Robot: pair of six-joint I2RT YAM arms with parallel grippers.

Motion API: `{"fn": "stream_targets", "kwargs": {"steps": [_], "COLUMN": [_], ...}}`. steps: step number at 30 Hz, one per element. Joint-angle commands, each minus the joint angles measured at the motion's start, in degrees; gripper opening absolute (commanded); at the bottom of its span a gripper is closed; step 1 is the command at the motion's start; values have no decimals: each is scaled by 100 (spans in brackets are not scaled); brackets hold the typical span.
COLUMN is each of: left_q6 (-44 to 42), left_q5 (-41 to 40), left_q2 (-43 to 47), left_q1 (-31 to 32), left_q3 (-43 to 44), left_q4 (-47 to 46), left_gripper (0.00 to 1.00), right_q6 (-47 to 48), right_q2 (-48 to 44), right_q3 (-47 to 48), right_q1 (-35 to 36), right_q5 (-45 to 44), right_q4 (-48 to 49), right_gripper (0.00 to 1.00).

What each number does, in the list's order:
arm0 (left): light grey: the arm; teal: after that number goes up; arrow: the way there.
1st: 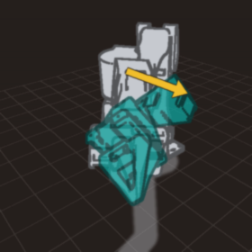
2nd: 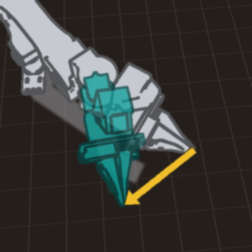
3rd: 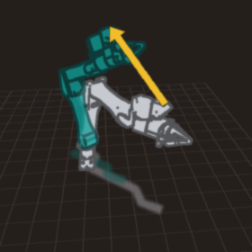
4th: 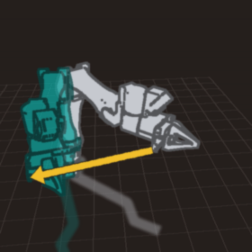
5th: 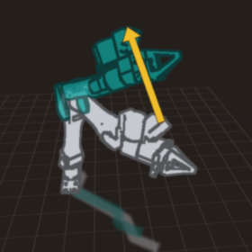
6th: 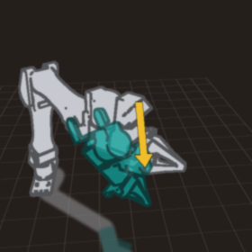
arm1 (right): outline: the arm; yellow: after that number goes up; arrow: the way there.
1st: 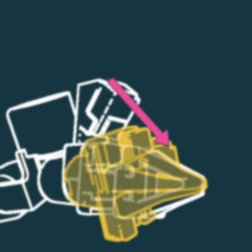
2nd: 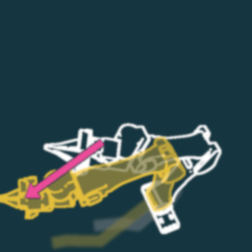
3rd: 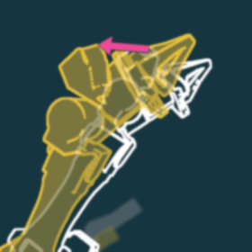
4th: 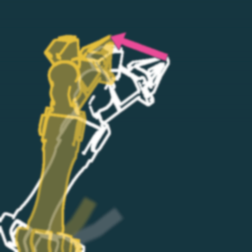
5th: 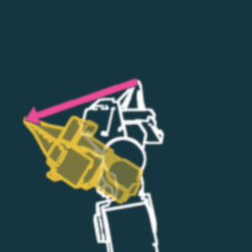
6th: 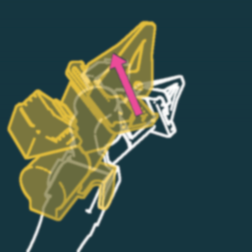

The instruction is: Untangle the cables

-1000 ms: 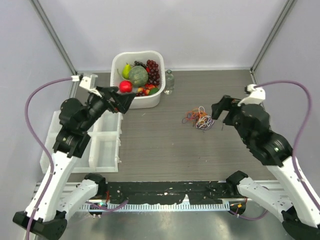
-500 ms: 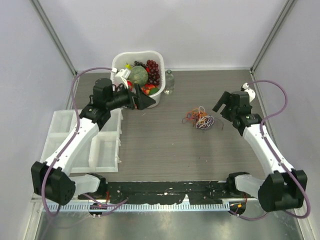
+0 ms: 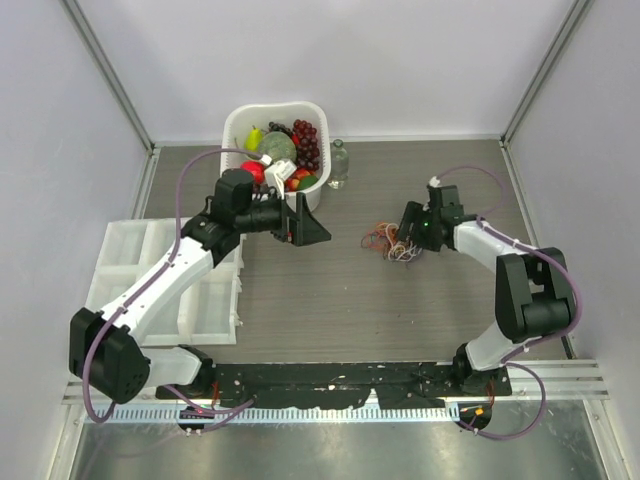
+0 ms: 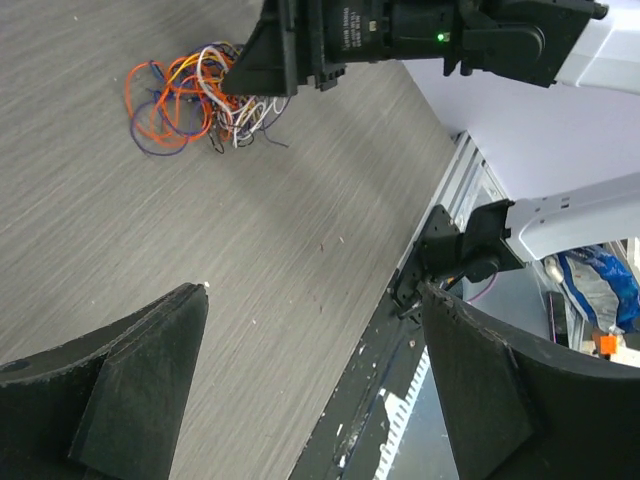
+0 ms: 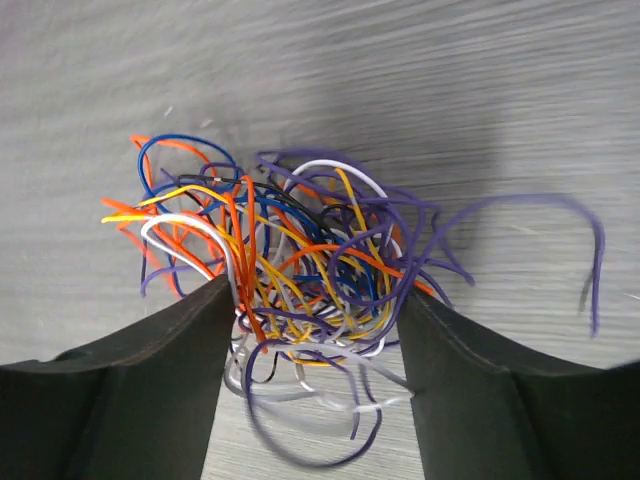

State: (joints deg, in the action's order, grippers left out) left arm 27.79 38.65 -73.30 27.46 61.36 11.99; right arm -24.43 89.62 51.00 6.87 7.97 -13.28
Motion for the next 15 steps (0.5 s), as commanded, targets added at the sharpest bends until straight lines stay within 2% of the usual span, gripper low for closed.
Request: {"fn": "stream_targets", "kwargs": {"steps": [1, 2, 4, 8, 10, 12, 15], "left_q6": [-195, -239, -256, -239, -187, -160, -151], "left_q5": [46, 28, -51, -183, -183, -261, -700], "left_q2": [-105, -132, -158, -246, -369, -448, -510], "left_q1": [40, 40, 40, 75, 101, 215, 654], "left_q3": [51, 60, 34, -10, -2, 25, -80], "left_q4": [137, 198, 216, 207, 207, 242, 234], "left_gripper": [90, 89, 88, 85, 81, 78, 75], "right_q6": [711, 711, 580, 106, -236, -562, -879], "right_q2": [107, 99, -32, -830, -1251, -1612, -1957], "right_q3": [182, 121, -125, -801, -1344, -1767, -2059], "right_q1": [770, 1041, 1498, 2379, 2555, 2556, 2556], "right_q5": [153, 100, 4, -137, -59, 161, 398], "right_q4": [274, 273, 308, 519, 877, 1281, 1512], "right_gripper": [65, 58, 54, 52, 54, 61, 66]}}
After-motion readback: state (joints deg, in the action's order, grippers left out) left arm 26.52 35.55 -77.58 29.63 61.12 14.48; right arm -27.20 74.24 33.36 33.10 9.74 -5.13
